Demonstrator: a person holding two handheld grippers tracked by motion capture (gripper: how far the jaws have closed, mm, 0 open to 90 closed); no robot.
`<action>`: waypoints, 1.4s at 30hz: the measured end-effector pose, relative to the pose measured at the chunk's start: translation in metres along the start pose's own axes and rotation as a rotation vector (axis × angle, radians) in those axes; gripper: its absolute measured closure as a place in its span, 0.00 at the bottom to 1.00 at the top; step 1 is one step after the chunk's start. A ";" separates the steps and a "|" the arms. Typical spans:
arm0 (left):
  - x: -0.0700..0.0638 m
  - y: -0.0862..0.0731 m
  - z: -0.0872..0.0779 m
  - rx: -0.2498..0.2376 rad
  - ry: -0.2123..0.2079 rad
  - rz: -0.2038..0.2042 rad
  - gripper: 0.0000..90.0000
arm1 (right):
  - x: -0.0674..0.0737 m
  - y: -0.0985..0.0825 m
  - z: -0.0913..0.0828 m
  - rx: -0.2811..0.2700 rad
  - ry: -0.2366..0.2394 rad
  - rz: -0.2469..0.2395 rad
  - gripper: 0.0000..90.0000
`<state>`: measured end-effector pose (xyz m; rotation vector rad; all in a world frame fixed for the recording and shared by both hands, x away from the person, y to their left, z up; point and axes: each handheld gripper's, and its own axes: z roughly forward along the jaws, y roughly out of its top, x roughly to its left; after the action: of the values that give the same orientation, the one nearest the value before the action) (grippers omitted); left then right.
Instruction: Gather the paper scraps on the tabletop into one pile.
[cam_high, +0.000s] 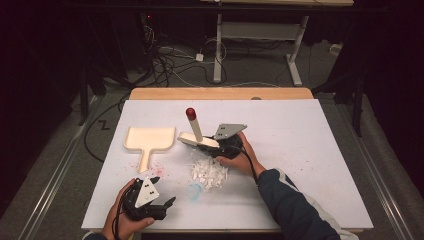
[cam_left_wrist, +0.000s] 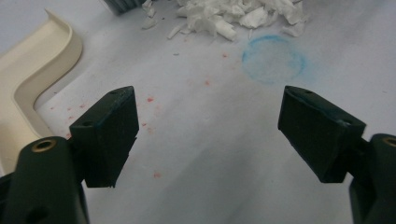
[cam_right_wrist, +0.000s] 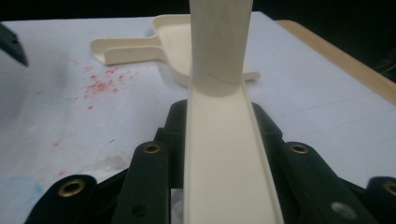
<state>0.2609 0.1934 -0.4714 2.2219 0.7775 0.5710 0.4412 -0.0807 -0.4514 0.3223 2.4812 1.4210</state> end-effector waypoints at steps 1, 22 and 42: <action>0.000 0.000 0.000 -0.001 -0.001 0.000 0.22 | -0.001 0.000 -0.003 0.008 0.020 -0.008 0.76; 0.001 0.005 -0.001 -0.013 0.024 0.025 0.22 | -0.005 -0.009 -0.080 -0.085 -0.079 0.036 0.76; 0.000 0.008 0.001 -0.010 0.021 0.047 0.22 | 0.036 -0.033 -0.096 -0.061 -0.170 0.157 0.76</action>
<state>0.2642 0.1885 -0.4663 2.2334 0.7335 0.6199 0.3733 -0.1633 -0.4369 0.6099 2.3153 1.4587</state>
